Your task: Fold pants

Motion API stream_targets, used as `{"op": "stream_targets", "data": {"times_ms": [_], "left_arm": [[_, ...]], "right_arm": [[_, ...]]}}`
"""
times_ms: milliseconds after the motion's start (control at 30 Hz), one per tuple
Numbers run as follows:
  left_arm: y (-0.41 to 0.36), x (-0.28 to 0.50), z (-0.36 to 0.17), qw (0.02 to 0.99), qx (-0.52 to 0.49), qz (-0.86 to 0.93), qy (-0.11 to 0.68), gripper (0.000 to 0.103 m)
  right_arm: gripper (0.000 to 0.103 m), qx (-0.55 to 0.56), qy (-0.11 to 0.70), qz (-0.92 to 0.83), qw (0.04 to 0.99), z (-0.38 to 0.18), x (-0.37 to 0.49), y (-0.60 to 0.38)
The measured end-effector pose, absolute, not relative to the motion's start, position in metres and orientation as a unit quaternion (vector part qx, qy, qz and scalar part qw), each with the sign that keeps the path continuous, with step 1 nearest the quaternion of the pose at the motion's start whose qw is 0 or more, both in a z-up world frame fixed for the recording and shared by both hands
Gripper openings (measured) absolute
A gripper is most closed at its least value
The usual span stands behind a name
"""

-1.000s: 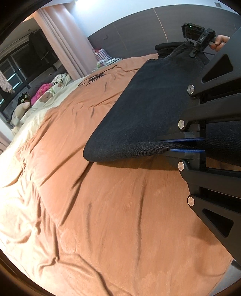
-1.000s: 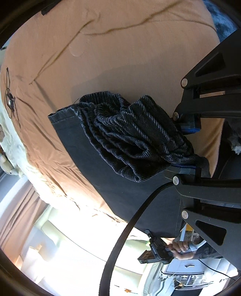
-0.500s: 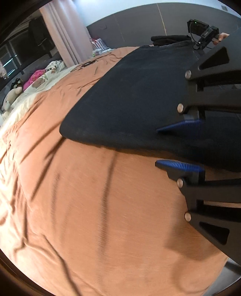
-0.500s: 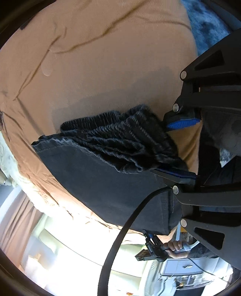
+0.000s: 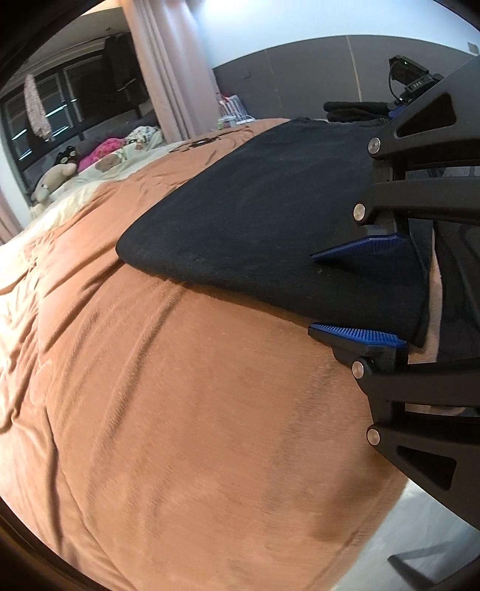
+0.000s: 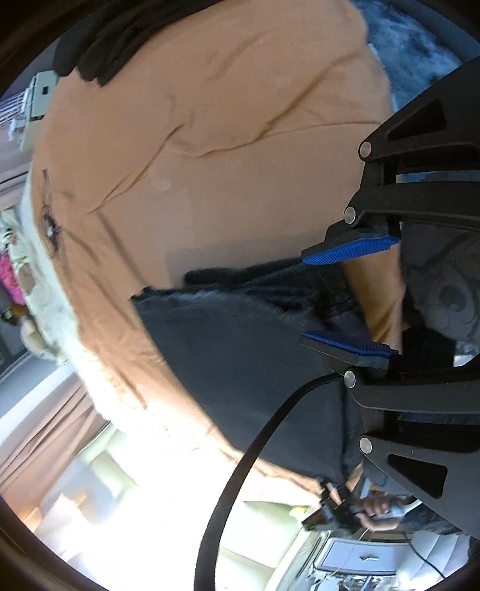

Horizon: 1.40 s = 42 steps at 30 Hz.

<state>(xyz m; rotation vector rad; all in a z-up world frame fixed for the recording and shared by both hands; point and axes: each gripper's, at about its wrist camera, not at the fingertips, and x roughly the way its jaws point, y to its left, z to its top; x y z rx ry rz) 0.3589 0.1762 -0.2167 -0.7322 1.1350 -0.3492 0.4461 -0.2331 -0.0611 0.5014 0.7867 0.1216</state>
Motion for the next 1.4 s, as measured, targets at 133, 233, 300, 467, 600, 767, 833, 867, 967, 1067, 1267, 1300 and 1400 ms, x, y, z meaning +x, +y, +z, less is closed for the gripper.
{"op": "stream_targets", "data": {"times_ms": [133, 233, 300, 467, 600, 767, 833, 867, 967, 1067, 1267, 1300, 1400], "left_arm": [[0.175, 0.35, -0.215, 0.769, -0.345, -0.153, 0.516, 0.037], [0.178, 0.344, -0.217, 0.769, -0.359, -0.141, 0.51, 0.037], [0.179, 0.341, -0.217, 0.77, -0.366, -0.134, 0.506, 0.037], [0.178, 0.334, -0.215, 0.772, -0.366, -0.119, 0.505, 0.038], [0.177, 0.329, -0.218, 0.773, -0.375, -0.118, 0.499, 0.04], [0.181, 0.325, -0.222, 0.771, -0.388, -0.129, 0.489, 0.04], [0.184, 0.325, -0.225, 0.767, -0.4, -0.136, 0.483, 0.04], [0.185, 0.324, -0.225, 0.766, -0.403, -0.141, 0.48, 0.04], [0.187, 0.323, -0.23, 0.764, -0.415, -0.15, 0.471, 0.04], [0.188, 0.325, -0.234, 0.76, -0.427, -0.156, 0.464, 0.04], [0.188, 0.326, -0.237, 0.756, -0.441, -0.162, 0.455, 0.039], [0.189, 0.325, -0.237, 0.757, -0.442, -0.163, 0.453, 0.039], [0.188, 0.321, -0.234, 0.762, -0.436, -0.157, 0.451, 0.031]], "right_arm": [[0.035, 0.226, 0.367, 0.094, 0.897, -0.062, 0.468, -0.211], [0.03, 0.222, 0.378, 0.105, 0.893, -0.076, 0.483, -0.202], [0.029, 0.215, 0.4, 0.099, 0.886, -0.09, 0.495, -0.199], [0.007, 0.249, 0.438, 0.086, 0.86, -0.125, 0.505, -0.216], [0.003, 0.25, 0.445, 0.081, 0.856, -0.127, 0.508, -0.217], [0.003, 0.213, 0.449, 0.061, 0.865, -0.112, 0.504, -0.207], [0.003, 0.212, 0.436, 0.058, 0.873, -0.104, 0.496, -0.204], [0.003, 0.21, 0.432, 0.059, 0.875, -0.101, 0.495, -0.2], [0.003, 0.21, 0.422, 0.061, 0.88, -0.095, 0.491, -0.191], [0.003, 0.206, 0.416, 0.066, 0.883, -0.092, 0.488, -0.182], [0.003, 0.188, 0.403, 0.091, 0.891, -0.074, 0.487, -0.155], [0.003, 0.188, 0.402, 0.101, 0.89, -0.071, 0.487, -0.148], [0.003, 0.168, 0.398, 0.107, 0.896, -0.06, 0.49, -0.126]]}}
